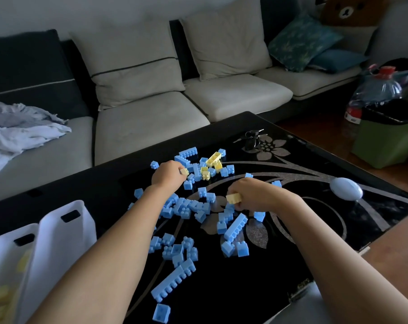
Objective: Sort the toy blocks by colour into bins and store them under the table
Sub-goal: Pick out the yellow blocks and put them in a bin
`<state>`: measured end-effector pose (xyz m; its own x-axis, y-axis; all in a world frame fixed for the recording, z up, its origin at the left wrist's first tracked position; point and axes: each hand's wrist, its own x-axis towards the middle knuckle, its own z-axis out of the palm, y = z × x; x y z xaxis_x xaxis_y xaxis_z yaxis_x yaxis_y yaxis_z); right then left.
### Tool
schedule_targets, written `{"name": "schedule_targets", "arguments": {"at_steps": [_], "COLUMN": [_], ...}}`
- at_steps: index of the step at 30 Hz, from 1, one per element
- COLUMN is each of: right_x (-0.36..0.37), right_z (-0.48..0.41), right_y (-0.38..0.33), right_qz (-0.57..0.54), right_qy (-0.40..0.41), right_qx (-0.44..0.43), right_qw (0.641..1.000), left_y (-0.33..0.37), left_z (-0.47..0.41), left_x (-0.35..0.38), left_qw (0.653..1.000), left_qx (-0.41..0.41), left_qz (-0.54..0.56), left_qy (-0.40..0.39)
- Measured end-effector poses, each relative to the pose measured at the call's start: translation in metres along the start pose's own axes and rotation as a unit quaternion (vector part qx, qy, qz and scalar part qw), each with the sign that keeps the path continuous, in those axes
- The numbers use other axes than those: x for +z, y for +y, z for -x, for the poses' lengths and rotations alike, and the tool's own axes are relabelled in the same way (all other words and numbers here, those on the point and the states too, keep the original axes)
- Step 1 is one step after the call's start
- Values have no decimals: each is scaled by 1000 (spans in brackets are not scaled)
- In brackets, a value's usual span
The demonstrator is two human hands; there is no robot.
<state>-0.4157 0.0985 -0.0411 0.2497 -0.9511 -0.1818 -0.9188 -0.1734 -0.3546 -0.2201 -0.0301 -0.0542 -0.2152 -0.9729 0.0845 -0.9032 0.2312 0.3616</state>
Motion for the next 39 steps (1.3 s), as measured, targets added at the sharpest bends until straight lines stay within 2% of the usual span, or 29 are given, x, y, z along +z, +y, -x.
{"name": "schedule_targets", "arguments": {"at_steps": [2, 5, 7, 8, 11, 14, 17, 19, 23, 25, 31, 35, 38, 39], "right_x": [2, 0, -1, -2, -1, 3, 11, 17, 28, 30, 36, 40, 37, 35], "right_z": [-1, 0, 3, 4, 9, 12, 13, 11, -3, -16, -55, -70, -73, -75], "right_y": [3, 5, -2, -10, -37, -69, -109, -132, -179, -206, -302, -342, -351, -352], "right_qz": [-3, -27, -106, -170, -402, -602, -706, -729, -730, -719, -665, -628, -598, -601], "right_qy": [38, 169, 238, 244, 191, 92, 21, -9, -67, -87, -167, -232, -218, -215], "right_qx": [15, 29, 35, 36, 35, 24, 35, 39, 22, 13, -4, 14, 23, 33], "right_qw": [999, 985, 965, 954, 895, 793, 707, 683, 679, 689, 728, 743, 771, 769], "left_y": [2, 7, 7, 2, -15, -42, -79, -106, -162, -181, -206, -203, -198, -196], "left_z": [6, 20, 35, 45, 76, 111, 150, 173, 215, 229, 255, 261, 265, 266], "left_x": [-8, -33, -56, -71, -107, -134, -153, -158, -156, -150, -129, -132, -138, -140], "left_qw": [999, 994, 984, 977, 949, 922, 900, 898, 923, 931, 958, 961, 964, 963], "left_qx": [-3, -18, -31, -43, -73, -92, -117, -134, -193, -216, -253, -248, -245, -248], "left_qz": [33, 107, 174, 208, 308, 376, 417, 415, 309, 258, 69, 61, 68, 72], "left_qy": [0, -2, -2, -2, -9, 2, 38, 58, 120, 140, 118, 103, 78, 75]}}
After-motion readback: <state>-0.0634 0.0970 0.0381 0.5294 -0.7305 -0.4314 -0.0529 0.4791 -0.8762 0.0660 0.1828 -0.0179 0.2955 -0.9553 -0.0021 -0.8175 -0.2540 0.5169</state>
